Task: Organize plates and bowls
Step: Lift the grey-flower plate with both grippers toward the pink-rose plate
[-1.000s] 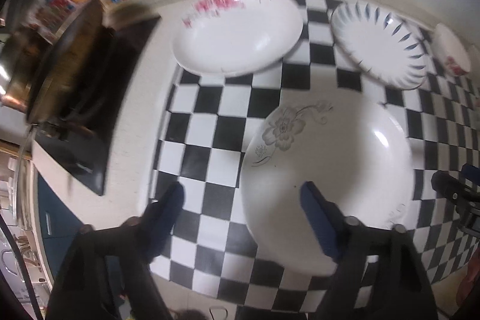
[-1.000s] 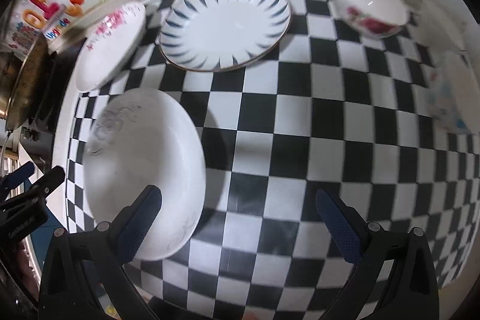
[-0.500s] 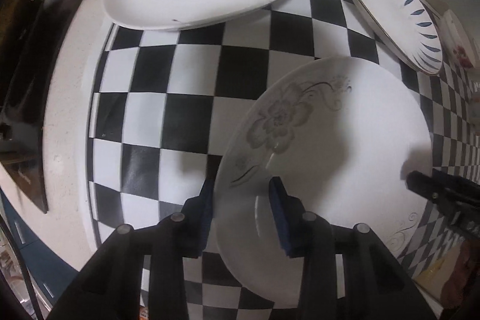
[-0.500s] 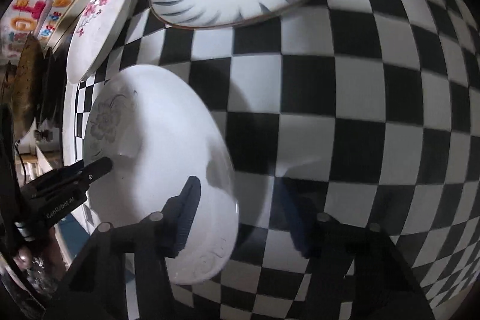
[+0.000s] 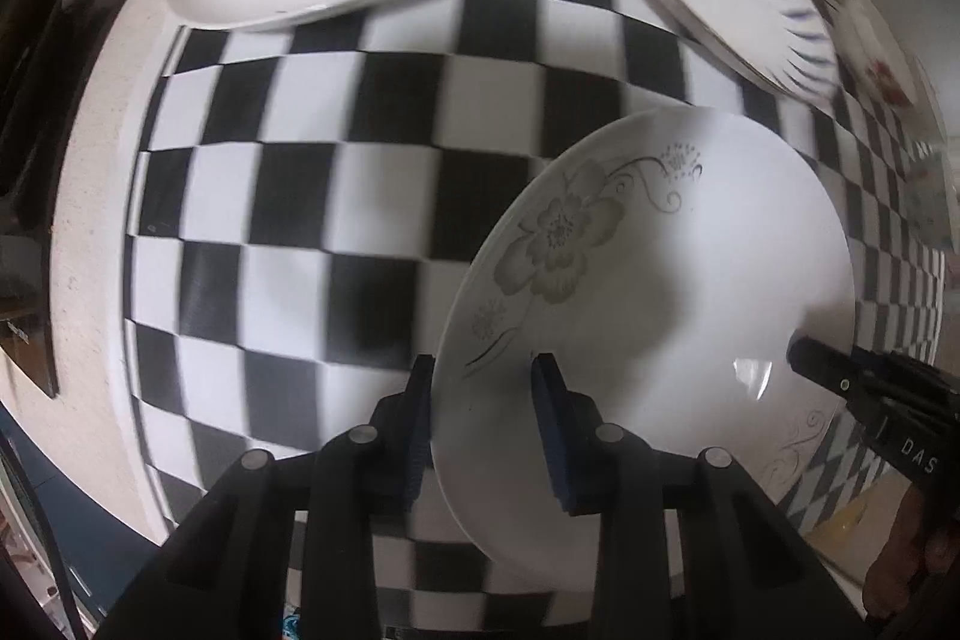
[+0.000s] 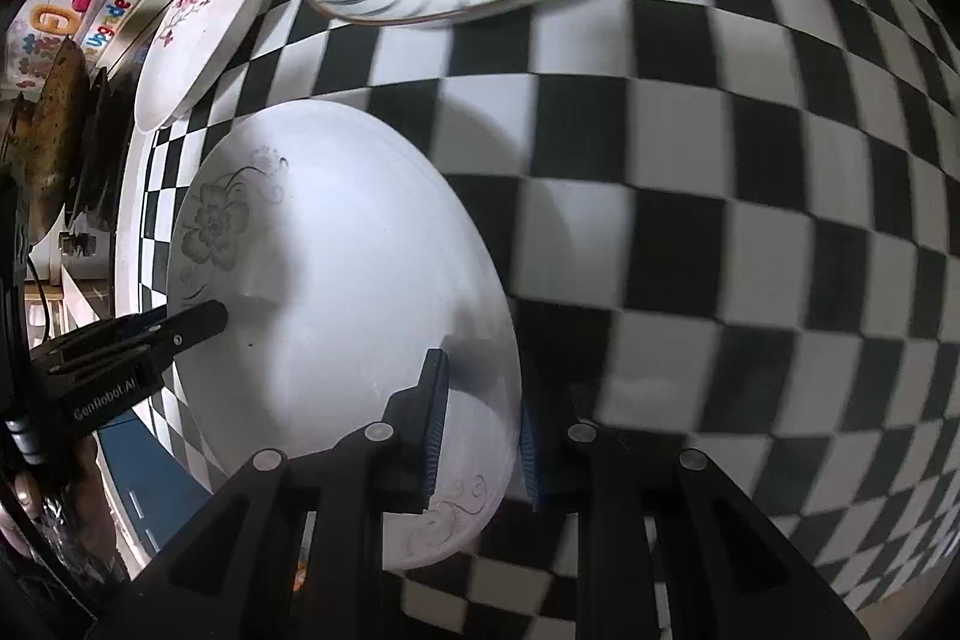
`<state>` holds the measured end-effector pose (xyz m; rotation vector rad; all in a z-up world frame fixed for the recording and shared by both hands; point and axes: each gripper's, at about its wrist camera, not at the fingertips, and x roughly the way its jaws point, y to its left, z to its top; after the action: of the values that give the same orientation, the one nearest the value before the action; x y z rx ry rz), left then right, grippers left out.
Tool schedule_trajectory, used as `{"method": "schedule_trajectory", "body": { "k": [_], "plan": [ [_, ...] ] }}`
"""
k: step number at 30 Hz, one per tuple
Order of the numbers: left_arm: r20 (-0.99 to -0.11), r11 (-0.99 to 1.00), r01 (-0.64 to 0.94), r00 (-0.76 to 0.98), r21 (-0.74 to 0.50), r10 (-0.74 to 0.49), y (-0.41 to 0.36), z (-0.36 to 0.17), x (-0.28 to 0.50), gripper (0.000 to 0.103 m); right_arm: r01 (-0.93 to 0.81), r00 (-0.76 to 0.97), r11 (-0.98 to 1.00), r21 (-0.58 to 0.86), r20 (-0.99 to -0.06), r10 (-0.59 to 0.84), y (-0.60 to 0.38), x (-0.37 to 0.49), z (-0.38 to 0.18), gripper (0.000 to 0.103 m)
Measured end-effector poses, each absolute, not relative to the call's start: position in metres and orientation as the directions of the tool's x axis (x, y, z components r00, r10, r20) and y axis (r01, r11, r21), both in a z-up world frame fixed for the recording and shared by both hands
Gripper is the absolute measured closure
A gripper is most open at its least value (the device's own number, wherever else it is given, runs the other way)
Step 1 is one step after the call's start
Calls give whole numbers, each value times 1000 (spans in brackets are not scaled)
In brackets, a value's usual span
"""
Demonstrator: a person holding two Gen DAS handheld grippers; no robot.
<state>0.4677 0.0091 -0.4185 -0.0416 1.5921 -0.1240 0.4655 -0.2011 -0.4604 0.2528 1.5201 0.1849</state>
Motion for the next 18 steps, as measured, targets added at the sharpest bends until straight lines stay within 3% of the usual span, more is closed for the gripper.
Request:
{"method": "schedule_trajectory", "body": {
  "k": [18],
  "plan": [
    [-997, 985, 156, -32, -78, -73, -73, -414, 424, 74, 137, 67, 957, 254, -967, 247, -289, 415, -459, 79]
  ]
}}
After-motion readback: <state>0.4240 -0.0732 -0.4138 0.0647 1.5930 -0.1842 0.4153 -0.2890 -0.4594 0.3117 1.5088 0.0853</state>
